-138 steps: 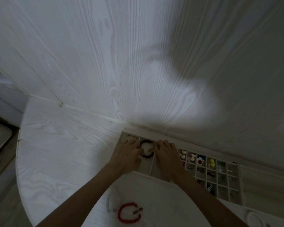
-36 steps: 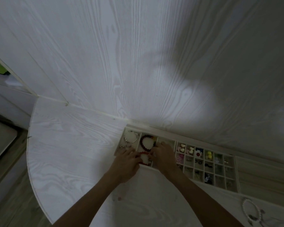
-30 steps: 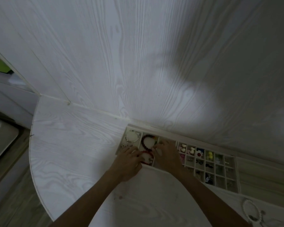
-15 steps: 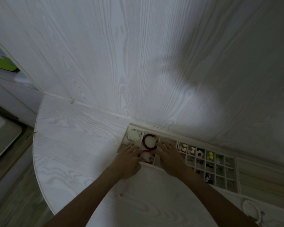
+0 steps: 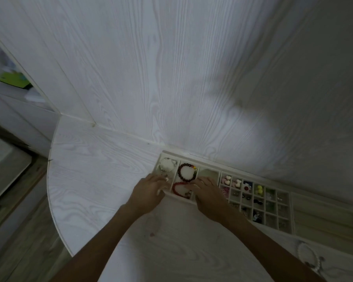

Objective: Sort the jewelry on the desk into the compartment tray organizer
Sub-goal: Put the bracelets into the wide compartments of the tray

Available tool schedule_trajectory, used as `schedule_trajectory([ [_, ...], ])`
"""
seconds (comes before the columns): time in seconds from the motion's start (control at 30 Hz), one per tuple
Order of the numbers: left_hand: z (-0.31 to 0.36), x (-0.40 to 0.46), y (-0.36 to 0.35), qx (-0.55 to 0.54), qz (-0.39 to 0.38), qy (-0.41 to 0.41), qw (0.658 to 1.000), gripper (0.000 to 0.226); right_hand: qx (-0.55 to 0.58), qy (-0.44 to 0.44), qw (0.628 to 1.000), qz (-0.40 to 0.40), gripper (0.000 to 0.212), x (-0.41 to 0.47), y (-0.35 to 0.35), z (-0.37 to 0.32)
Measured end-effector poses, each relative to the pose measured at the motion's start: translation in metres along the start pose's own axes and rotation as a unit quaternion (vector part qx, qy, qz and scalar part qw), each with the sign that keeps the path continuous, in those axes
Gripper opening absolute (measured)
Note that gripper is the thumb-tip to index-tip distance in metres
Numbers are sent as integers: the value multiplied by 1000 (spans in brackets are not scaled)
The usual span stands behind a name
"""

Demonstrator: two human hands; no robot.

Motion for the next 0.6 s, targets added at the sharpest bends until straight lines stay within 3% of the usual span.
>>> schedule_trajectory([
  [0.1, -35, -28, 18, -107, 70, 157, 979, 26, 29, 9, 999, 27, 39, -10, 10, -13],
  [0.2, -64, -58, 18, -124, 40, 241, 962, 25, 70, 40, 997, 11, 37, -22, 4, -37],
  [0.33, -82, -84, 0, -184, -10, 292, 938, 26, 97, 42, 990, -97, 49, -28, -31, -66],
  [0.43, -80, -94, -17, -225, -27, 312, 923, 26, 135, -8, 977, -167, 56, -26, -51, -82],
  [0.6, -68, -99, -35, -205, -3, 311, 928, 36, 148, -51, 964, -215, 62, -20, -68, -94],
])
Point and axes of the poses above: each hand's wrist, its own x-axis towards the middle knuckle, its own y-axis out of the back of the hand, z = x × y, the point moved 6 cm from there along x, towards the middle knuckle, and after that the axes turned 12 degrees about -x, right-handed, at the moved point
